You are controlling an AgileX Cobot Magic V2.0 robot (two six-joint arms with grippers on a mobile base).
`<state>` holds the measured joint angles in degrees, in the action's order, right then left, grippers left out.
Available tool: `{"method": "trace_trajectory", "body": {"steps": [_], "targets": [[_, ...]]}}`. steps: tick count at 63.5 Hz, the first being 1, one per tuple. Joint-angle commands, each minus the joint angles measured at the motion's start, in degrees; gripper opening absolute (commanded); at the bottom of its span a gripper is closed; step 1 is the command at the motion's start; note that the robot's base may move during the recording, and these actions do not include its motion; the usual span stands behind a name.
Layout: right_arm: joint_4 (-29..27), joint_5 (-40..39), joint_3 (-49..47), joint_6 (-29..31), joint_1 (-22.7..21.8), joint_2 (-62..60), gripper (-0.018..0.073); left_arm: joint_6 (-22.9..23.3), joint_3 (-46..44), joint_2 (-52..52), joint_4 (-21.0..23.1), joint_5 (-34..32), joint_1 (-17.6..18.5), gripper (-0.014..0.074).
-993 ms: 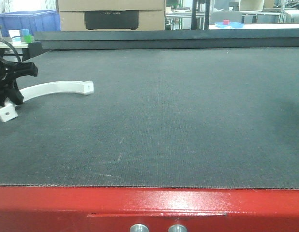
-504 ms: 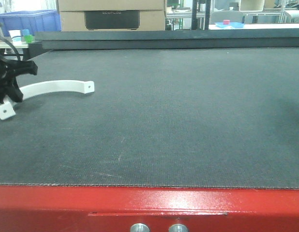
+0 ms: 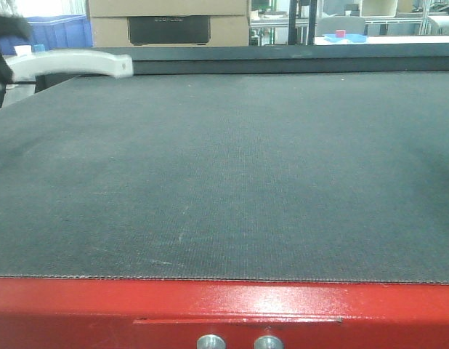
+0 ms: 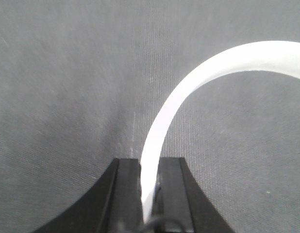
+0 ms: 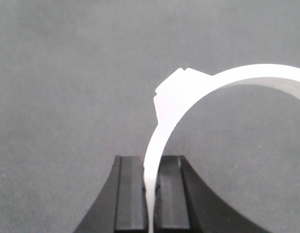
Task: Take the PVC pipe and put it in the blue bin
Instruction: 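Lift the white curved pipe piece off the table with both grippers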
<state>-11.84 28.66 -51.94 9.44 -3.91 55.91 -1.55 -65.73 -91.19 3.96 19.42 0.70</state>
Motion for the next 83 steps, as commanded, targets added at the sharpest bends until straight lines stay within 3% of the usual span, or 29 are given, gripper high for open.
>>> {"method": "trace_trajectory", "body": {"steps": [1, 15, 31, 53, 83], "targets": [[0.1, -1.6, -0.1, 0.3, 0.0, -2.2, -0.0169, 0.1, 1.2, 4.8, -1.0, -0.4, 0.3, -0.0111], [0.1, -0.3, -0.1, 0.3, 0.0, -5.9, -0.0169, 0.1, 7.5, 16.5, -1.1, -1.2, 0.3, -0.0111], [0.1, 1.2, 0.0, 0.3, 0.0, -9.6, -0.0169, 0.1, 19.4, 33.4, -1.1, -7.6, 0.3, -0.0111], [0.1, 3.9, 1.0, 0.5, 0.0, -17.2, -0.0169, 0.1, 28.3, 52.0, -1.1, -8.0, 0.3, -0.0111], [0.1, 4.3, 6.8, 0.5, 0.0, -29.7, -0.0169, 0.1, 28.5, 57.3, -1.1, -3.9, 0.3, -0.0111]]}}
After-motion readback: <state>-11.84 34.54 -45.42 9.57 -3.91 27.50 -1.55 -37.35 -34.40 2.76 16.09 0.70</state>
